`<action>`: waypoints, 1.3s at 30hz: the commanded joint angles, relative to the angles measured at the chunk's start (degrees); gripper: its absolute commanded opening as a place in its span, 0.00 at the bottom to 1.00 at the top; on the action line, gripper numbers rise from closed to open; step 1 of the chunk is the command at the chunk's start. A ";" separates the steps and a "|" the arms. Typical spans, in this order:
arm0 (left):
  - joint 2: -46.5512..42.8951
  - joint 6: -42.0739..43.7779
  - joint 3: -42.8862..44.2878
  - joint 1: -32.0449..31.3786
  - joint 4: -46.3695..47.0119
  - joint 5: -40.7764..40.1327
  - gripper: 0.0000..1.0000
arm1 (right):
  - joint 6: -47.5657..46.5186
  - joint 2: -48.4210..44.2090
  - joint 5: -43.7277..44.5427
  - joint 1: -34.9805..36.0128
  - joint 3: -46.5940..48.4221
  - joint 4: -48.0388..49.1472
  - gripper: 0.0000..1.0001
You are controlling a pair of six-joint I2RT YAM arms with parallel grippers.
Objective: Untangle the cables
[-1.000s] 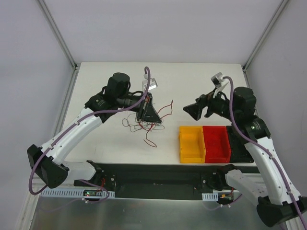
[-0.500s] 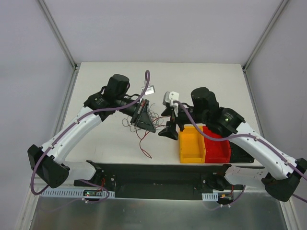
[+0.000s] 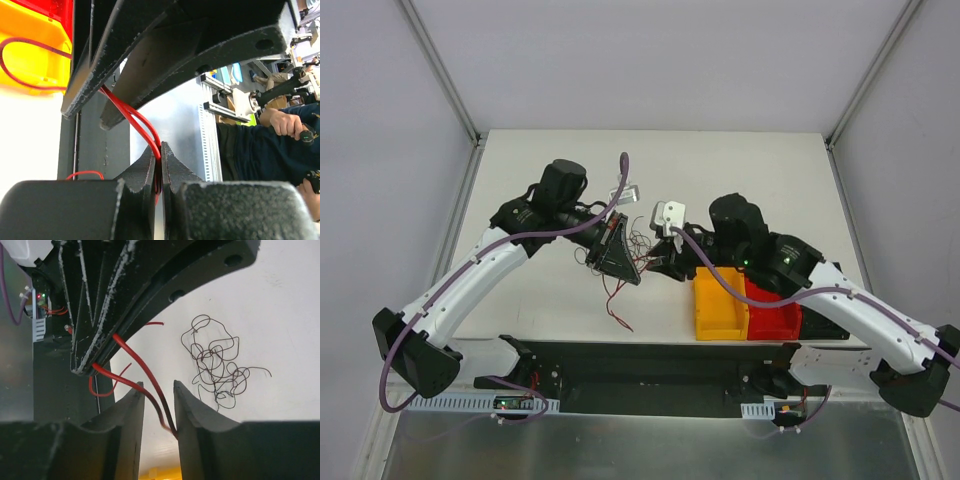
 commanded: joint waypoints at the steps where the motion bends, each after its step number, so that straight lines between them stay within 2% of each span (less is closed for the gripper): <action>1: -1.96 2.40 0.50 -0.30 -0.42 -0.30 0.00 | 4.27 -3.77 6.41 0.78 -3.04 9.97 0.23; 2: -2.05 2.40 0.94 -0.30 -0.42 -1.62 0.00 | 5.67 -4.30 6.59 0.78 -3.74 11.20 0.04; 3: -2.40 2.05 1.46 -0.30 -0.51 -3.46 0.00 | 7.43 -4.74 7.55 0.87 -4.79 12.43 0.00; 5: -3.28 1.70 2.96 -0.13 -0.60 -6.45 0.00 | 10.25 -5.80 7.30 0.78 -6.81 15.34 0.00; 6: -3.72 1.52 4.01 -0.13 -0.51 -7.51 0.12 | 12.09 -6.41 8.08 0.87 -7.69 16.83 0.00; 7: -4.33 1.26 5.06 -0.13 -0.34 -8.91 0.29 | 14.28 -7.20 9.39 0.78 -8.66 18.32 0.00; 8: -4.95 1.08 6.03 -0.13 -0.25 -10.58 0.40 | 15.87 -7.99 10.97 0.87 -9.63 19.29 0.00; 10: -7.05 0.82 7.70 -0.13 -0.16 -19.25 0.60 | 19.12 -10.45 16.41 0.78 -11.30 20.09 0.00; 13: -9.78 0.73 9.99 0.14 1.07 -31.91 0.78 | 21.24 -16.15 25.89 0.78 -13.41 17.74 0.00; 16: -11.28 -0.32 11.40 0.66 3.52 -43.26 0.89 | 22.56 -21.34 36.87 0.78 -12.02 8.44 0.00; 20: -12.34 -0.41 10.17 0.84 8.09 -54.53 0.93 | 27.47 -26.36 54.89 0.70 -7.72 -8.16 0.00; 24: -13.30 1.25 5.52 0.84 12.57 -54.98 0.93 | 37.39 -29.44 69.31 0.70 -0.87 -26.61 0.00; 29: -16.02 3.01 -2.74 0.84 17.50 -55.77 0.93 | 50.22 -28.22 80.48 0.78 8.28 -49.90 0.00; 32: -17.26 3.89 -5.47 0.75 18.47 -56.65 0.93 | 57.70 -25.76 82.44 0.78 9.87 -58.46 0.00; 39: -18.49 4.77 -8.20 0.75 19.53 -57.71 0.93 | 67.64 -21.19 78.75 -0.09 7.42 -65.76 0.00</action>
